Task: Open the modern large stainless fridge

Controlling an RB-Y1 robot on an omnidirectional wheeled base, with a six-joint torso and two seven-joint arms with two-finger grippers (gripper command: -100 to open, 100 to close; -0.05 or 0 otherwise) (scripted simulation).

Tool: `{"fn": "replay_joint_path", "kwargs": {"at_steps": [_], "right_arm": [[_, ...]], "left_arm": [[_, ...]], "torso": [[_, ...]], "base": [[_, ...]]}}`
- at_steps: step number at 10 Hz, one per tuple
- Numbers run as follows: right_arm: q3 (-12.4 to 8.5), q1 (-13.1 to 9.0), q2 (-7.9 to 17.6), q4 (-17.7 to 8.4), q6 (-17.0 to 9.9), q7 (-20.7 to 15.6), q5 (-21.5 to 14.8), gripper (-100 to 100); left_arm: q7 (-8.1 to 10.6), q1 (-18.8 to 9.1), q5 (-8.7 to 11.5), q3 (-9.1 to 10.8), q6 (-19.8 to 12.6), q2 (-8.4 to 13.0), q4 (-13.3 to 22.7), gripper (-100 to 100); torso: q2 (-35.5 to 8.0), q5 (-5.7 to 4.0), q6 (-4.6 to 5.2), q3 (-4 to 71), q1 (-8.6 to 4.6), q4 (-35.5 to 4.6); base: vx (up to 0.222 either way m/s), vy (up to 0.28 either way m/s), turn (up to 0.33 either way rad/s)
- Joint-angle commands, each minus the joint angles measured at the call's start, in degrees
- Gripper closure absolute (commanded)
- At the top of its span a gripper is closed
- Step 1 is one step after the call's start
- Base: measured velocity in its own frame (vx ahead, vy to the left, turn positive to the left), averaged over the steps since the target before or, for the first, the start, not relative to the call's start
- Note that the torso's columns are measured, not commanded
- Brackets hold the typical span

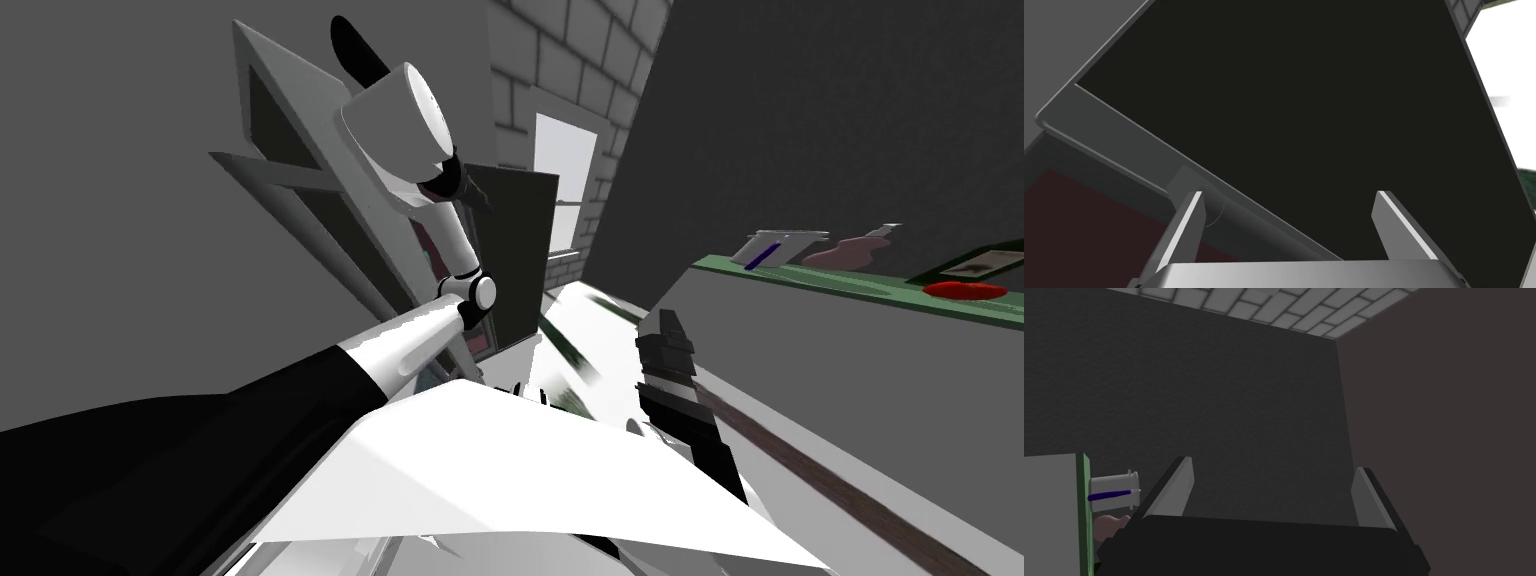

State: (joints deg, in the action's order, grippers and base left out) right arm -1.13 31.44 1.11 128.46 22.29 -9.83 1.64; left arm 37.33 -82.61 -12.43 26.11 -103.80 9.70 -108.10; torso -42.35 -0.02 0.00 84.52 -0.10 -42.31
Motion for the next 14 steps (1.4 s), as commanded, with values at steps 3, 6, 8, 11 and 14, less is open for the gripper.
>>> {"fn": "replay_joint_path", "kwargs": {"at_steps": [3, 6, 8, 11, 14], "right_arm": [[0.0, 0.0, 0.0, 0.0, 0.0, 0.0, 0.0, 0], [0.0, 0.0, 0.0, 0.0, 0.0, 0.0, 0.0, 0], [0.0, 0.0, -0.1, 0.0, 0.0, 0.0, 0.0, 0], [0.0, 0.0, -0.1, 0.0, 0.0, 0.0, 0.0, 0], [0.1, 0.0, -0.1, 0.0, 0.0, 0.0, 0.0, 0]], "left_arm": [[0.5, -0.1, 1.7, 1.81, 1.0, -0.3, -1.7, -100], [0.45, -0.1, 1.5, 1.6, 1.1, -0.3, -1.3, 100], [0.88, 0.4, -0.7, 1.02, 0.8, 0.8, -1.6, 100], [1.53, 0.9, -4.1, 0.18, 0.5, 2.6, -2.1, 100], [2.19, 1.4, -7.5, -0.67, 0.3, 4.3, -2.6, 100]], "torso": [[0.1, 0.01, 0.0, 0.1, 0.08, 0.0], [-0.1, -0.13, 0.03, -0.1, -0.33, 0.0], [0.0, -0.14, -0.04, 0.0, -0.58, 0.0], [0.2, 0.0, 0.01, 0.2, 0.05, 0.1], [-0.1, -0.04, 0.01, -0.1, -0.07, 0.0]], "base": [[0.092, 0.19, -0.023], [0.018, 0.041, -0.001], [-0.03, -0.265, 0.125], [-0.017, -0.298, 0.075], [-0.069, -0.376, 0.106]]}}
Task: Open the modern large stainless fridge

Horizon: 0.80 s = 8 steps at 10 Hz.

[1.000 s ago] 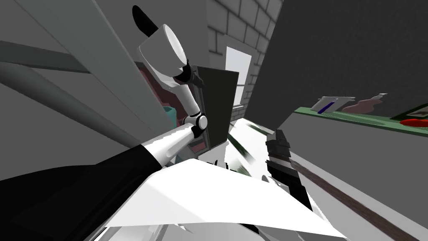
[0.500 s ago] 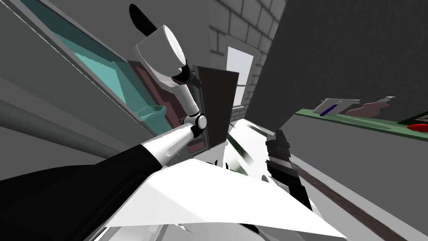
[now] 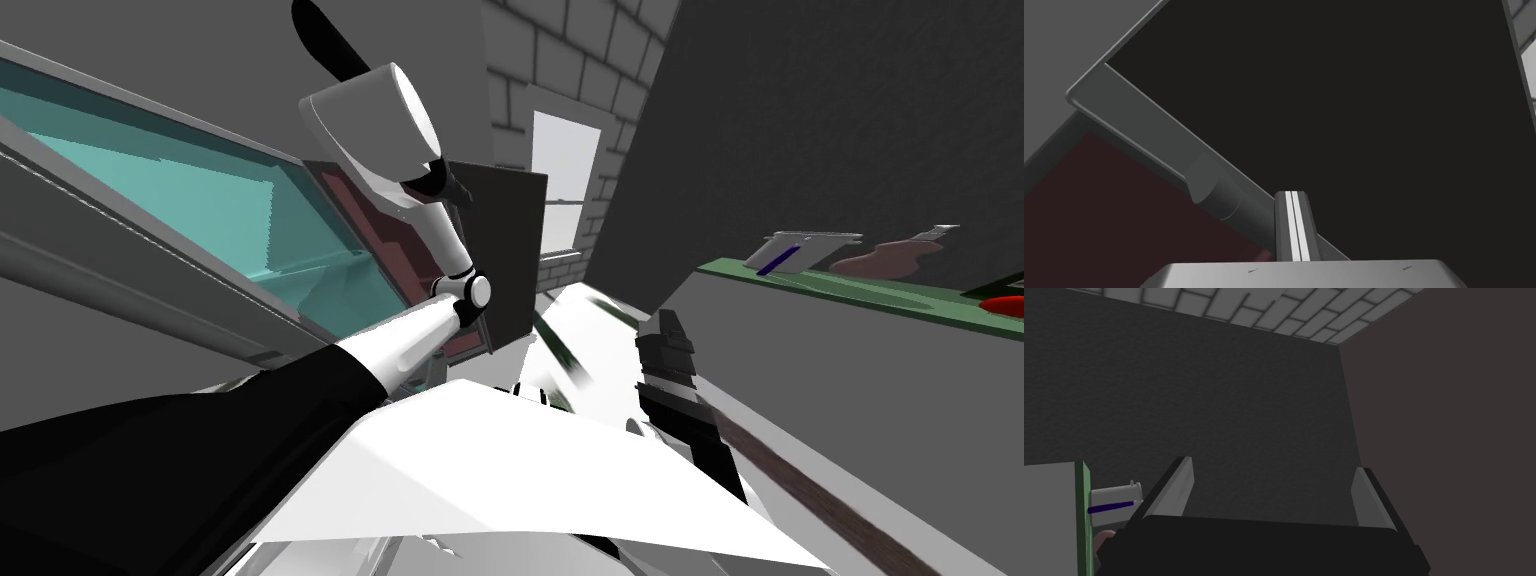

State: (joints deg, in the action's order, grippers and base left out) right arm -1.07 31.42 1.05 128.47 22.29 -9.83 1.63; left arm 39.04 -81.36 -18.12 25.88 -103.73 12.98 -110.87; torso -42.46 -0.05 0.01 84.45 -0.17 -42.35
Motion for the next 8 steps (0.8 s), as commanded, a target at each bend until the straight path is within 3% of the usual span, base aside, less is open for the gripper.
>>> {"fn": "replay_joint_path", "kwargs": {"at_steps": [1, 2, 3, 4, 5, 8], "right_arm": [[0.0, 0.0, 0.0, 0.0, 0.0, 0.0, 0.0, 0], [0.0, 0.0, 0.0, 0.0, 0.0, 0.0, 0.0, 0], [0.0, 0.0, 0.0, 0.0, 0.0, 0.0, 0.0, 0], [0.0, 0.0, 0.0, 0.0, 0.0, 0.0, 0.0, 0], [0.0, 0.0, 0.1, 0.0, 0.0, 0.0, 0.0, 0], [-0.1, 0.0, 0.1, 0.0, 0.0, 0.0, 0.0, 0]], "left_arm": [[0.7, 0.3, -2.9, -0.72, 0.1, 1.6, 0.1, 100], [0.91, 0.5, -4.1, -1.0, 0.0, 2.2, -0.1, 100], [0.64, 0.8, -3.3, -0.77, 0.0, 1.7, -0.5, 100], [0.59, 1.9, -4.1, -0.8, 1.7, 2.5, 0.0, -100], [0.55, 2.3, -4.3, -0.78, 2.3, 2.8, 0.2, -100], [0.39, 4.0, -5.4, -0.72, 5.0, 4.2, 1.0, -100]], "torso": [[0.1, 0.04, -0.01, 0.1, 0.19, 0.0], [0.3, 0.11, -0.03, 0.2, 0.37, 0.1], [0.3, 0.11, -0.02, 0.2, 0.34, 0.1], [0.3, 0.21, -0.02, 0.2, 0.75, 0.1], [0.5, 0.34, -0.08, 0.3, 1.02, 0.2], [0.3, 0.05, -0.01, 0.2, 0.18, 0.1]], "base": [[-0.031, -0.322, 0.112], [-0.044, -0.317, 0.106], [-0.027, -0.146, 0.027], [0.069, 0.006, 0.087], [0.121, 0.038, 0.086], [0.133, 0.057, 0.078]]}}
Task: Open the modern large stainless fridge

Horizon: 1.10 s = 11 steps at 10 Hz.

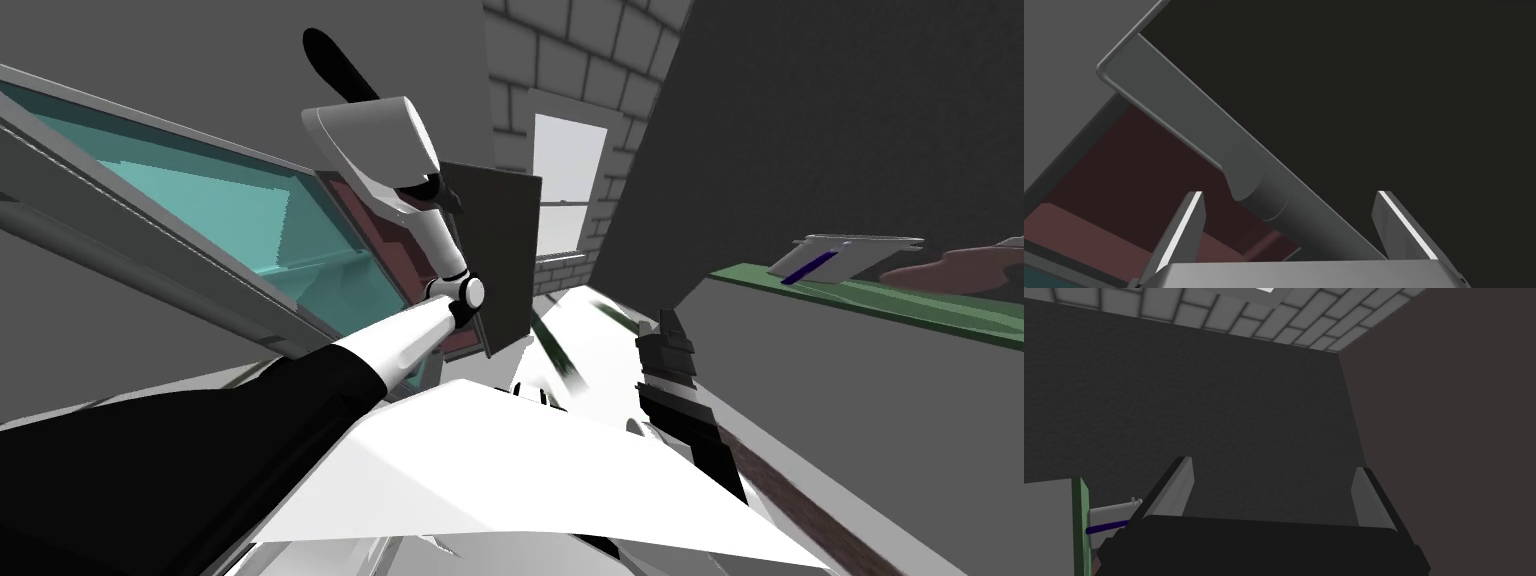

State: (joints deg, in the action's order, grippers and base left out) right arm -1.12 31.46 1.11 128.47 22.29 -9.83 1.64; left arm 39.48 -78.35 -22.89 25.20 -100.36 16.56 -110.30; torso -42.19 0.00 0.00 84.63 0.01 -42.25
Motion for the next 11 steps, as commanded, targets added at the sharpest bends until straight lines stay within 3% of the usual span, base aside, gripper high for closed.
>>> {"fn": "replay_joint_path", "kwargs": {"at_steps": [1, 5, 6, 7, 8, 11], "right_arm": [[0.0, 0.0, 0.0, 0.0, 0.0, 0.0, 0.0, 0], [0.0, 0.0, 0.0, 0.0, 0.0, 0.0, 0.0, 0], [0.0, 0.0, 0.0, 0.0, 0.0, 0.0, 0.0, 0], [0.0, 0.0, 0.0, 0.0, 0.0, 0.0, 0.0, 0], [0.0, 0.0, 0.0, 0.0, 0.0, 0.0, 0.0, 0], [0.0, 0.0, 0.0, 0.0, 0.0, 0.0, 0.0, 0]], "left_arm": [[-0.11, 1.5, -1.0, -0.01, 2.5, 1.1, 0.7, -100], [-0.23, 1.5, -1.1, -0.1, 2.7, 1.4, 0.8, -100], [-0.26, 1.5, -1.2, -0.11, 2.7, 1.4, 0.9, 100], [-0.05, 1.7, -3.1, -0.47, 2.3, 2.4, 0.8, 100], [-0.05, 1.7, -3.1, -0.47, 2.3, 2.4, 0.8, 100], [0.25, 1.9, -6.2, -0.97, 1.9, 4.1, 0.7, 100]], "torso": [[-0.2, -0.02, 0.0, -0.1, -0.06, -0.1], [-0.1, 0.06, -0.03, -0.1, 0.2, -0.1], [-0.1, 0.03, -0.01, -0.1, 0.03, 0.0], [-0.3, -0.04, -0.1, -0.2, -0.1, -0.2], [-0.5, 0.03, -0.21, -0.4, -0.52, -0.1], [-0.2, -0.15, 0.03, -0.2, -0.24, -0.1]], "base": [[0.123, 0.068, 0.088], [0.076, 0.042, 0.007], [0.006, 0.006, -0.014], [0.015, -0.171, 0.069], [-0.018, -0.245, 0.111], [-0.01, -0.262, 0.079]]}}
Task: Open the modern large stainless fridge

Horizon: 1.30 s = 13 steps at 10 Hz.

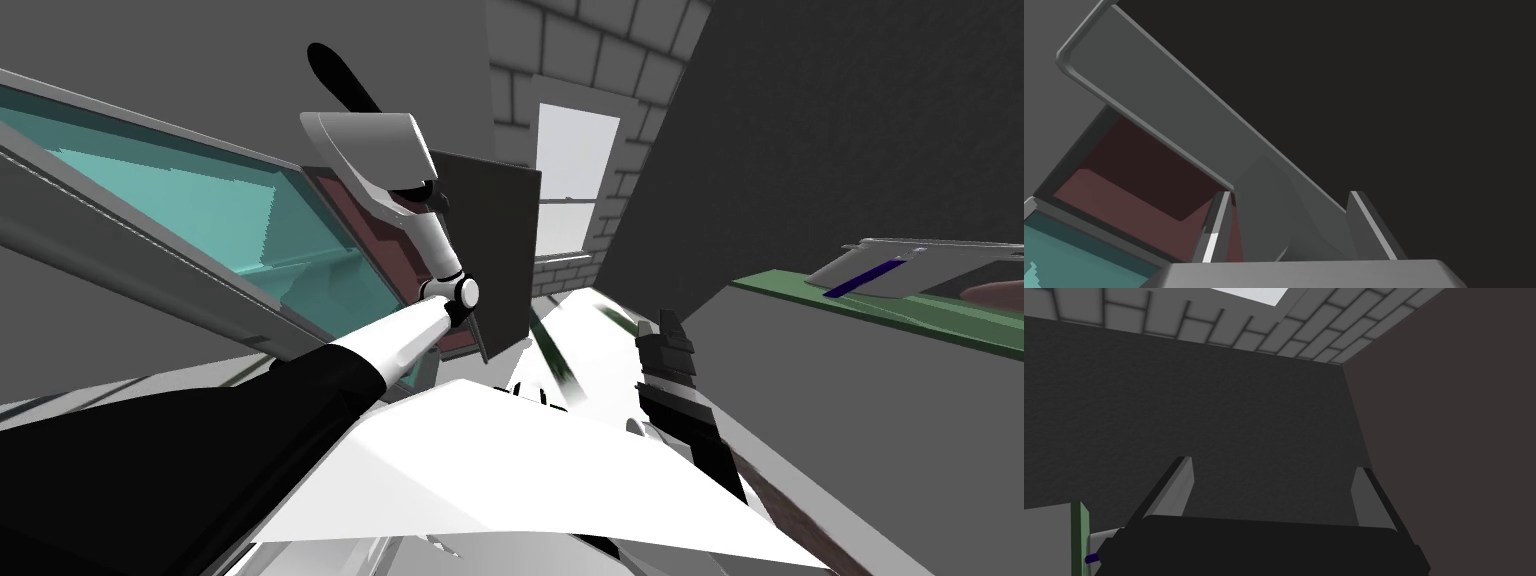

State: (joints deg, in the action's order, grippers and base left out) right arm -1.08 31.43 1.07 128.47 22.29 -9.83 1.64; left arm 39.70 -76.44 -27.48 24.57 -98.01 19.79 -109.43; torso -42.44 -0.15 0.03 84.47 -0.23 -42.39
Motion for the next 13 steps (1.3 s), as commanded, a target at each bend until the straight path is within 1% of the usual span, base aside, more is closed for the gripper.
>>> {"fn": "replay_joint_path", "kwargs": {"at_steps": [1, 5, 6, 7, 8, 13], "right_arm": [[0.0, 0.0, 0.0, 0.0, 0.0, 0.0, 0.0, 0], [0.0, 0.0, 0.0, 0.0, 0.0, 0.0, 0.0, 0], [0.0, 0.0, 0.0, 0.0, 0.0, 0.0, 0.0, 0], [0.0, 0.0, 0.0, 0.0, 0.0, 0.0, 0.0, 0], [0.0, 0.0, 0.0, 0.0, 0.0, 0.0, 0.0, 0], [0.0, 0.0, 0.0, 0.0, 0.0, 0.0, 0.0, 0]], "left_arm": [[0.14, 0.1, -2.6, -0.51, -0.6, 1.5, -0.2, 100], [0.54, 0.4, -6.7, -1.17, -1.1, 3.8, -0.5, 100], [0.44, 0.4, -6.1, -0.98, -1.3, 3.4, -0.4, 100], [0.89, 1.0, -8.9, -1.42, -1.6, 4.9, -0.3, 100], [0.89, 1.0, -8.9, -1.42, -1.6, 4.9, -0.3, 100], [1.95, 2.3, -15.7, -2.53, -1.9, 8.5, -0.1, 100]], "torso": [[0.0, -0.03, 0.0, 0.0, 0.01, 0.0], [-0.1, -0.06, -0.04, -0.1, -0.06, -0.1], [-0.2, -0.07, -0.03, -0.1, 0.01, -0.2], [-0.1, 0.06, -0.01, 0.0, 0.53, -0.1], [0.1, 0.22, -0.2, 0.1, 0.38, 0.0], [0.1, 0.12, -0.07, 0.1, 0.23, 0.1]], "base": [[-0.01, -0.27, 0.076], [-0.021, -0.309, 0.084], [-0.009, -0.139, 0.025], [0.032, -0.22, -0.054], [0.043, -0.257, 0.04], [0.033, -0.227, -0.001]]}}
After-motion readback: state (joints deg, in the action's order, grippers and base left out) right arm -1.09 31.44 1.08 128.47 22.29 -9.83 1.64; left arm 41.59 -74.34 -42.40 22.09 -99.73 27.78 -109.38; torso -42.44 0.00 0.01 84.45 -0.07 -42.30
